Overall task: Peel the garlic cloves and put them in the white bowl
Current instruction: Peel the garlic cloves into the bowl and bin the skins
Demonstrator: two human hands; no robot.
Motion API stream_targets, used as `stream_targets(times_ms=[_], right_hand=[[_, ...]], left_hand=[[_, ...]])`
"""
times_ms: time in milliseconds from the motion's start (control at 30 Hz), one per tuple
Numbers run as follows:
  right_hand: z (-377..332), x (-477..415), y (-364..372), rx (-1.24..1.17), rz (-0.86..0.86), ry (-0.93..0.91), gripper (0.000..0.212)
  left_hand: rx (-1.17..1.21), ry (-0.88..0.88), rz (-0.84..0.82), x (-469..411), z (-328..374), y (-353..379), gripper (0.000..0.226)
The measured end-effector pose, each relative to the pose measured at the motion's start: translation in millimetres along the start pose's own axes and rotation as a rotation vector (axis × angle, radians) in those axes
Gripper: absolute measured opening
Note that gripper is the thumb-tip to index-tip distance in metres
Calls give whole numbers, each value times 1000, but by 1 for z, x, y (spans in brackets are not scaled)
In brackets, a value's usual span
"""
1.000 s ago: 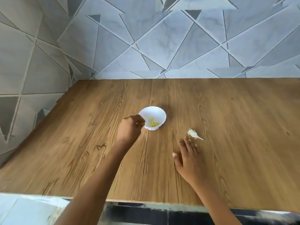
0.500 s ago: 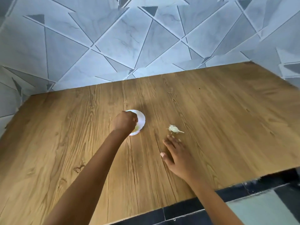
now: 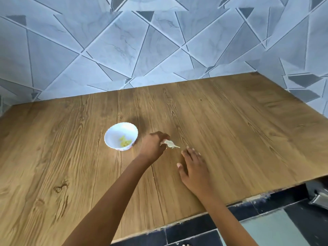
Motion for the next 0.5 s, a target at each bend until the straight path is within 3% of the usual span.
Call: stream_targets(times_ms=[133,267,367,500], right_hand=[[2,0,-1,-19,26,-21,53],[2,-1,0,-49,56,-35,52],[3,-1,-1,-55,80,-38,51],[2,-1,0,-52,87,-48,50]], left_hand=[[-14,-35,-9,-2,4,8,27],[44,-211,137,7,-4,5,15],[-63,-323,99,14,-7,10,14],[-74,-347,77,9,-5,18,15]])
Point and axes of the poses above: each hand's wrist, its own x-axis away from the middle knuckle, its own y-axis out of the palm, z = x × y, the point moved 4 cm from there along -x, towards the middle knuckle, and after that the axes turned 12 degrees about -y, right-handed, at the moved point
